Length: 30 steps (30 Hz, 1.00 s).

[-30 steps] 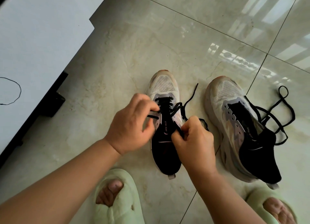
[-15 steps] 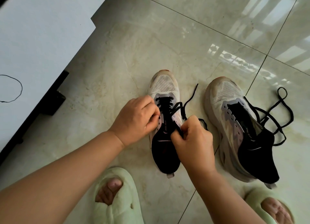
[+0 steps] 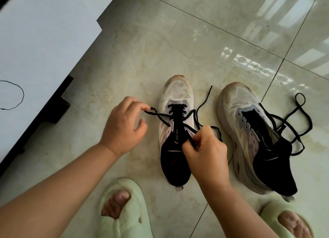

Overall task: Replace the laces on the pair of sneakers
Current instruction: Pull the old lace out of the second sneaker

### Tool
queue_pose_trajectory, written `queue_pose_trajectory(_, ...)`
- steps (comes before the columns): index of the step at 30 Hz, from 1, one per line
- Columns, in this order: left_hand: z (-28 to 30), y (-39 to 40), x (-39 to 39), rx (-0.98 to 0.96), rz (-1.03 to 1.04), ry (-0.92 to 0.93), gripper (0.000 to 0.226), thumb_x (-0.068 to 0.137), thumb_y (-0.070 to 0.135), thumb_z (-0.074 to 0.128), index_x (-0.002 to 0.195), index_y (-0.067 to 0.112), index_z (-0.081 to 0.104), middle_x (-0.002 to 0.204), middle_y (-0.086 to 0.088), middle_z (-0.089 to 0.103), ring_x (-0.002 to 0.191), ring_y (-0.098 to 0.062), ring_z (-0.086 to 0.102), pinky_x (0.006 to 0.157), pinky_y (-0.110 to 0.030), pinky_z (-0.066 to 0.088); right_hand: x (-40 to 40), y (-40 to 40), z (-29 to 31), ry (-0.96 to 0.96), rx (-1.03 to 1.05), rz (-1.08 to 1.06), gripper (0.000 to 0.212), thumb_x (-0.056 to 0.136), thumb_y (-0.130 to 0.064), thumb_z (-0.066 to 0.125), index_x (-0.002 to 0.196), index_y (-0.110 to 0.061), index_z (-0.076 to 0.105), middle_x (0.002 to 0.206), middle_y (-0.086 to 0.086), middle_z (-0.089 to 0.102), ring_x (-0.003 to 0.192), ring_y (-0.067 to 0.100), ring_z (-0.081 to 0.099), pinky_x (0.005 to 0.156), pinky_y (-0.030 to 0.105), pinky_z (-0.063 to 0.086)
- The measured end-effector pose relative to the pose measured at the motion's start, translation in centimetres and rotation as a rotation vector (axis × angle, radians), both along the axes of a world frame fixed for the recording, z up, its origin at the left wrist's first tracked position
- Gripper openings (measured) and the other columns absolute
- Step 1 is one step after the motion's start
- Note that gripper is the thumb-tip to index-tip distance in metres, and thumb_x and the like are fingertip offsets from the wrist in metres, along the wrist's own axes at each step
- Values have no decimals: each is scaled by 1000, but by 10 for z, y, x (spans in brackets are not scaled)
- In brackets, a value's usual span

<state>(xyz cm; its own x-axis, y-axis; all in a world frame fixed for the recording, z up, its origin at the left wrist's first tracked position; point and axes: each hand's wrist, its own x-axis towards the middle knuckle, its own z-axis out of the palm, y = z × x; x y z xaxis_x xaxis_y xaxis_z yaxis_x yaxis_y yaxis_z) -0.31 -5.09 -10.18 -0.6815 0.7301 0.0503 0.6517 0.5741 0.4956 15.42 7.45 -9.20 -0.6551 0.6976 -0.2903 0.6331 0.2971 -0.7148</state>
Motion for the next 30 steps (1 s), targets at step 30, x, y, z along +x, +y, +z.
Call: queue_pose_trajectory(30,9,18,19,-32,-263,26,24,81,18,55,97,7,70,91,-7,60,81,-24,58,71,-36,47,-1,0,-1,-3,-2,-17,27,76,-18,62,68,-19,36,57,-5,46,54,17,42,50,32,37)
